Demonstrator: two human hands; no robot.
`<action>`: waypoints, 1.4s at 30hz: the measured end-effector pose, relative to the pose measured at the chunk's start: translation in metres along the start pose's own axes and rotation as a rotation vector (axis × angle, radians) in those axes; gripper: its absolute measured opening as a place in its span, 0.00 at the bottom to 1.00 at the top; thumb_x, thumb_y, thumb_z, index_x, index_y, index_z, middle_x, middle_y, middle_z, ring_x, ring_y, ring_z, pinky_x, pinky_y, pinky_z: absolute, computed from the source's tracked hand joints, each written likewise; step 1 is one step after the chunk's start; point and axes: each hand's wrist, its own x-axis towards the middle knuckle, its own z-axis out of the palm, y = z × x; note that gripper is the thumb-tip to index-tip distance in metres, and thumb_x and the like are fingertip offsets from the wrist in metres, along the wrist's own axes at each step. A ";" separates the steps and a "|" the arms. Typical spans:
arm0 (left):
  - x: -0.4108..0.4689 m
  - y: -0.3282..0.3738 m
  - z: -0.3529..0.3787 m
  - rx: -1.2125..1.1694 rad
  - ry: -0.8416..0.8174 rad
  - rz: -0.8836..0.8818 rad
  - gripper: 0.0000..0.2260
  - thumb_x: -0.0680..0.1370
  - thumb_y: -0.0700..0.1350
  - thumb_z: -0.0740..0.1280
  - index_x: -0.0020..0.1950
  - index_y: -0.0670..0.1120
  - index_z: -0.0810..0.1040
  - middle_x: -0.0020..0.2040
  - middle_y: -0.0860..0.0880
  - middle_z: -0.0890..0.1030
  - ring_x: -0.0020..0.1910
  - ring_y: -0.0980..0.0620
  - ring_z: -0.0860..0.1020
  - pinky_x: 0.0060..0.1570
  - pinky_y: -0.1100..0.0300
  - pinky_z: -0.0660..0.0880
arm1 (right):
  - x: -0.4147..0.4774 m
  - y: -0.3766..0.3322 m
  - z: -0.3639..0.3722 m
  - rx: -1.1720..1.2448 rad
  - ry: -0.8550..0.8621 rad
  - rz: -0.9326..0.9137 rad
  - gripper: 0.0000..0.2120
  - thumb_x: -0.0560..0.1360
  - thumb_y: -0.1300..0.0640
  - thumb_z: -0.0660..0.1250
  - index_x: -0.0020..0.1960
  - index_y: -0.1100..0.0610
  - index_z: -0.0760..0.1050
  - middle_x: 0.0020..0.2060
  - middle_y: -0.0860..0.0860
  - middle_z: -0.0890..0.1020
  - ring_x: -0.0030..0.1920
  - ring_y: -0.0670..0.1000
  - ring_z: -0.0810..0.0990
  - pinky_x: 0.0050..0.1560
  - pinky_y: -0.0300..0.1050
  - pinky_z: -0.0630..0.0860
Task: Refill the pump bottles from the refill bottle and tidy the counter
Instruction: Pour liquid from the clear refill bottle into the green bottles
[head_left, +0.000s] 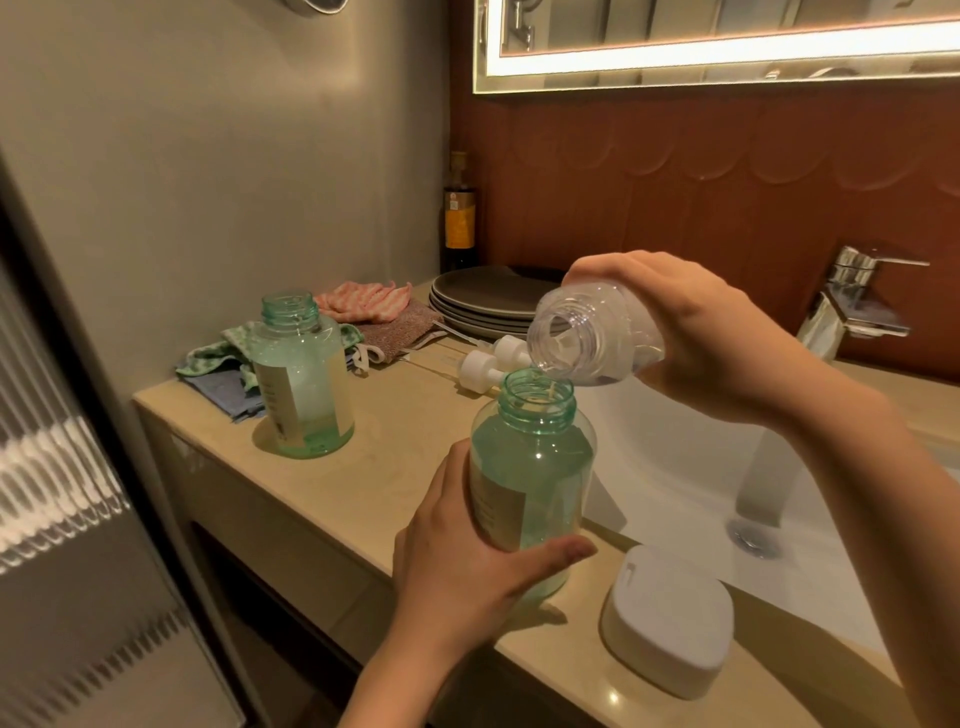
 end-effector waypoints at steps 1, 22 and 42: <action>0.000 -0.001 0.000 -0.001 0.003 0.001 0.37 0.47 0.82 0.59 0.52 0.71 0.62 0.50 0.70 0.72 0.52 0.76 0.68 0.46 0.67 0.67 | 0.000 0.000 0.000 -0.001 0.000 0.001 0.36 0.68 0.70 0.72 0.68 0.46 0.66 0.62 0.48 0.74 0.58 0.47 0.69 0.53 0.41 0.63; -0.001 0.001 0.000 0.009 -0.015 -0.030 0.39 0.46 0.82 0.58 0.54 0.71 0.61 0.52 0.70 0.71 0.52 0.75 0.68 0.56 0.59 0.69 | 0.001 0.000 0.000 -0.022 0.015 -0.026 0.35 0.67 0.71 0.72 0.69 0.49 0.67 0.62 0.51 0.75 0.60 0.52 0.71 0.55 0.41 0.64; -0.003 0.005 -0.001 -0.004 -0.026 -0.049 0.45 0.46 0.83 0.58 0.60 0.68 0.59 0.58 0.66 0.71 0.59 0.61 0.71 0.62 0.46 0.70 | 0.002 0.002 0.002 -0.056 0.041 -0.075 0.37 0.65 0.72 0.73 0.68 0.51 0.67 0.60 0.53 0.76 0.58 0.56 0.73 0.55 0.45 0.66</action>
